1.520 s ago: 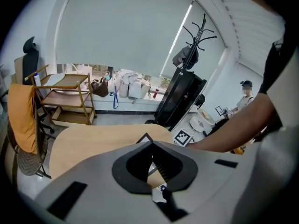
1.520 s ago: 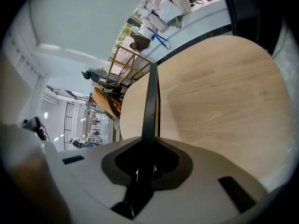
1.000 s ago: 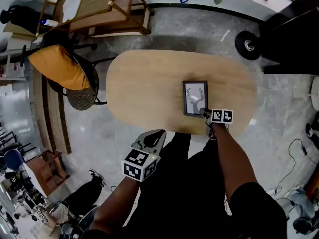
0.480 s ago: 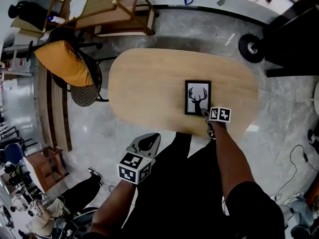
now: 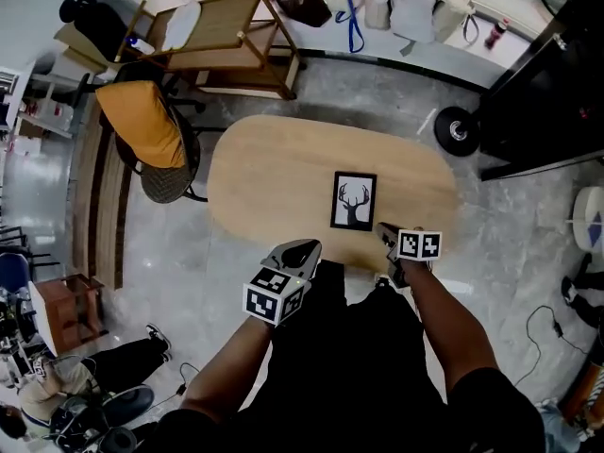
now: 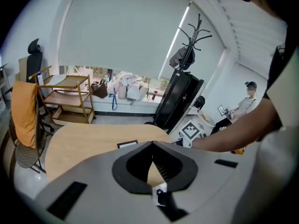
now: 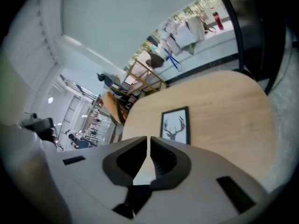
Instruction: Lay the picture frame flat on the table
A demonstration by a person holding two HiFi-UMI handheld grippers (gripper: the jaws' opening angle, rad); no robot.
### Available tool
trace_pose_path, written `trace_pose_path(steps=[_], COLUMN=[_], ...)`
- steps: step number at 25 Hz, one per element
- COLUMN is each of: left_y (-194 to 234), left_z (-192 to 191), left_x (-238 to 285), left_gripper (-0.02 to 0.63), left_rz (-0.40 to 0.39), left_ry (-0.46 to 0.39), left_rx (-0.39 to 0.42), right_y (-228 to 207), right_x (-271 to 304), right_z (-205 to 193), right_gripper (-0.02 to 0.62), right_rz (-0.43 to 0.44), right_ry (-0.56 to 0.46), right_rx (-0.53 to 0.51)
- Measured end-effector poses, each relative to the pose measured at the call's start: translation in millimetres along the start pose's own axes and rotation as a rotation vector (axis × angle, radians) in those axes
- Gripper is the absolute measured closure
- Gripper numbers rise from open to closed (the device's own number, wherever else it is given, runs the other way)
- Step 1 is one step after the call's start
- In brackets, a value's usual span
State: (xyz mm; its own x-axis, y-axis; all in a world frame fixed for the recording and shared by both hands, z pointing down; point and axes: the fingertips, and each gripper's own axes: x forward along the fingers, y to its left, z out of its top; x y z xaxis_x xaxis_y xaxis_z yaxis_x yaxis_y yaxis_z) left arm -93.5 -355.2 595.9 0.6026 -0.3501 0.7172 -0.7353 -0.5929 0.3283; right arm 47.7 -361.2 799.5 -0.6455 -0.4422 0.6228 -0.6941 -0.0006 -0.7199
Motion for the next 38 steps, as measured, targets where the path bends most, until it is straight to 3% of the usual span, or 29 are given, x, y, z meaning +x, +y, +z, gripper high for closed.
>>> trace_pose_path(steps=[8, 13, 21, 28, 38], left_y=[-80, -114, -123, -117, -89], left_z=[20, 12, 5, 23, -19], left_x=[-13, -42, -83, -119, -157], left_gripper=[0.606, 0.606, 0.606, 0.606, 0.606], left_rz=[0.008, 0.042, 0.071, 0.005, -0.101], left_ry=[-0.180, -0.243, -0.261, -0.294, -0.274], left_rx=[-0.020, -0.029, 0.001, 0.097, 0.094], right_y=[122, 159, 189, 216, 274], right_x=[-151, -202, -233, -238, -222], right_z=[37, 42, 15, 0, -51], right_gripper=[0.595, 0.595, 0.595, 0.595, 0.595], right_rz=[0.264, 0.354, 0.292, 0.247, 0.205], right_ry=[-0.143, -0.231, -0.251, -0.308, -0.372], right_rx=[-0.283, -0.273, -0.434, -0.395, -0.381])
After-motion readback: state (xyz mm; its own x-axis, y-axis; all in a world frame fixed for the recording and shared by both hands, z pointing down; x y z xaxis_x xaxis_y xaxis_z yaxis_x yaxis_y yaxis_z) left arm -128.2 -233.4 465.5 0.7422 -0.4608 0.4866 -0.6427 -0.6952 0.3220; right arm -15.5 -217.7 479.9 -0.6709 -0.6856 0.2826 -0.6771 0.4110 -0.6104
